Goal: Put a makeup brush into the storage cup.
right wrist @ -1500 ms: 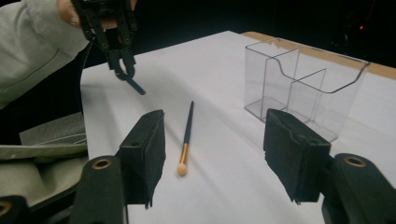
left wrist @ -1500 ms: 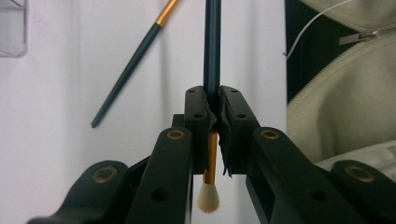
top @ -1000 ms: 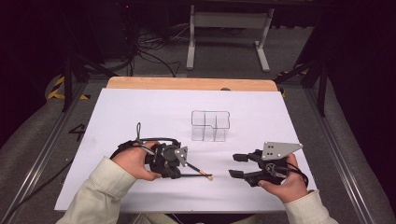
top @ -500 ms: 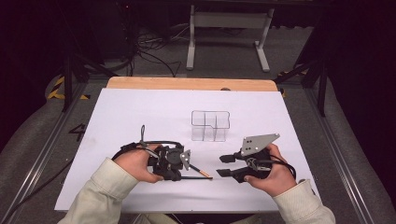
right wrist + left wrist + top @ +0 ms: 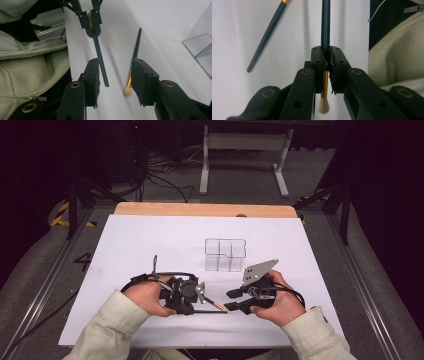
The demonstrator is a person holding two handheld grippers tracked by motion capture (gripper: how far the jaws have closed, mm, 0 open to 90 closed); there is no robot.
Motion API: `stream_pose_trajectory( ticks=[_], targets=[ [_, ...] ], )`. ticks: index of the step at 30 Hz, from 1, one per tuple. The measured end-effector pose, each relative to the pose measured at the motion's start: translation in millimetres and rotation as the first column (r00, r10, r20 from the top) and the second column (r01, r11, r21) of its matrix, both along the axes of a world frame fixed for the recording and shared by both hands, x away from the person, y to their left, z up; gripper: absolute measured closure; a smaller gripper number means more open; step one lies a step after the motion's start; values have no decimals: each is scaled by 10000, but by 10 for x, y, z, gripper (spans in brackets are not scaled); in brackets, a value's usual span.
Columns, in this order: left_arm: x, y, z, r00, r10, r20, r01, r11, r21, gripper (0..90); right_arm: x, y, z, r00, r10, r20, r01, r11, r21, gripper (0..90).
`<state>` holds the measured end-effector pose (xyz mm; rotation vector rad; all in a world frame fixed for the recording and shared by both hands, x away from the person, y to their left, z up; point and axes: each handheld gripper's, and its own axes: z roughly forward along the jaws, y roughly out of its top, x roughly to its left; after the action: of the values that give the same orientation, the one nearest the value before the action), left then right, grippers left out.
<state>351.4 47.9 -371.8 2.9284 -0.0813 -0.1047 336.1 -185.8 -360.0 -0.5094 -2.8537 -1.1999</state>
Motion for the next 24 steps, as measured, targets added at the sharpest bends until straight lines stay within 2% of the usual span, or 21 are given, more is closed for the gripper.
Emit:
stream_pose_trajectory(
  ticks=[10,12,20,24],
  targets=[
    [-6,-18,-7,10000,21,47,-21,10000,-64,826,39,101,-39,9997,139,-183,-144,9995,-298,595],
    [1,-30,-7,10000,-33,-34,33,10000,66,826,45,124,-54,9995,155,-284,-165,9993,-341,595],
    [11,-104,-11,9998,-222,28,222,9997,68,826,68,186,-127,9985,233,-499,-259,9983,-528,610],
    [12,-149,-23,9995,-328,36,328,9994,132,826,62,218,-160,9969,271,-743,-320,9974,-647,625]
  ],
)
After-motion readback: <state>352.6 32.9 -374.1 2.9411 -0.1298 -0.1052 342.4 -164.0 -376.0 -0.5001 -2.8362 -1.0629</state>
